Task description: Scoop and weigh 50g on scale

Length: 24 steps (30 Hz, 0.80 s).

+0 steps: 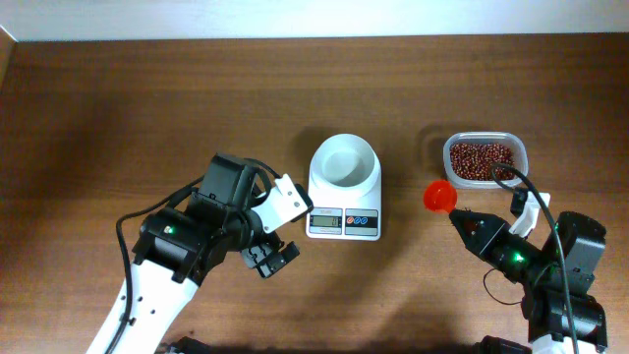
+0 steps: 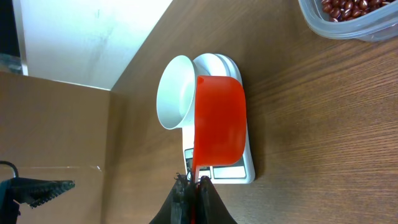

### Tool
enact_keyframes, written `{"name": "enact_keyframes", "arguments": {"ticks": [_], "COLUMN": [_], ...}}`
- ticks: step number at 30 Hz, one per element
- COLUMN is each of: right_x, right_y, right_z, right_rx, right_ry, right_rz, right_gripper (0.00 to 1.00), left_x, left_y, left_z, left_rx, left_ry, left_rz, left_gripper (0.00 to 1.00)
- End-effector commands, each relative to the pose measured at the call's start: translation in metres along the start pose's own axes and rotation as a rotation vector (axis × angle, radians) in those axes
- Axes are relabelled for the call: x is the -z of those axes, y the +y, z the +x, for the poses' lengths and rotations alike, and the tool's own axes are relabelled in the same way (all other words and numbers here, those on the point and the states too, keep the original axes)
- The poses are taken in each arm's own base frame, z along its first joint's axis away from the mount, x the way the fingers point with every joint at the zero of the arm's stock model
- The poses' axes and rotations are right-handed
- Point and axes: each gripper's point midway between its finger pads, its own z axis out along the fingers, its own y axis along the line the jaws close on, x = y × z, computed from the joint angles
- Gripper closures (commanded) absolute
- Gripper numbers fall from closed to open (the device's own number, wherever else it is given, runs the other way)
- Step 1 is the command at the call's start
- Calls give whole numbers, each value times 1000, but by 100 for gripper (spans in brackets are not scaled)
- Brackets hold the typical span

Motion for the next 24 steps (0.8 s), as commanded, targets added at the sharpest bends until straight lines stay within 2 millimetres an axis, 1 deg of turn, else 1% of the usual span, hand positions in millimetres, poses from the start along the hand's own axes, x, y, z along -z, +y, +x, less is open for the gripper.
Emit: {"name": "enact_keyframes", "arguments": {"ticks": [1,3,6,10,15,24], "right_x": [4,4,4,4,4,4], "right_y": [9,9,9,9,9,9], "right_z": [-6,-6,-6,-6,-6,-6], "right_rx": [29,29,29,29,29,29], "right_ry": [-11,-11,-11,-11,-11,-11], "right_rz": [-24,-24,-24,-24,-24,-24], "right_gripper": [96,96,96,96,96,96], "left_x": [12,20,29,31,31,31], "left_y": [4,4,13,18,19,20], "left_z": [-13,-16,-8,-2,-3,-2], "left_rx": [-15,0,22,49,-4,-4], "left_ry": [-59,-77,-49,-40,-41,-36], "left_rz": [-5,6,-14,-22,-22,-28], "left_gripper": [1,1,1,1,1,1]}}
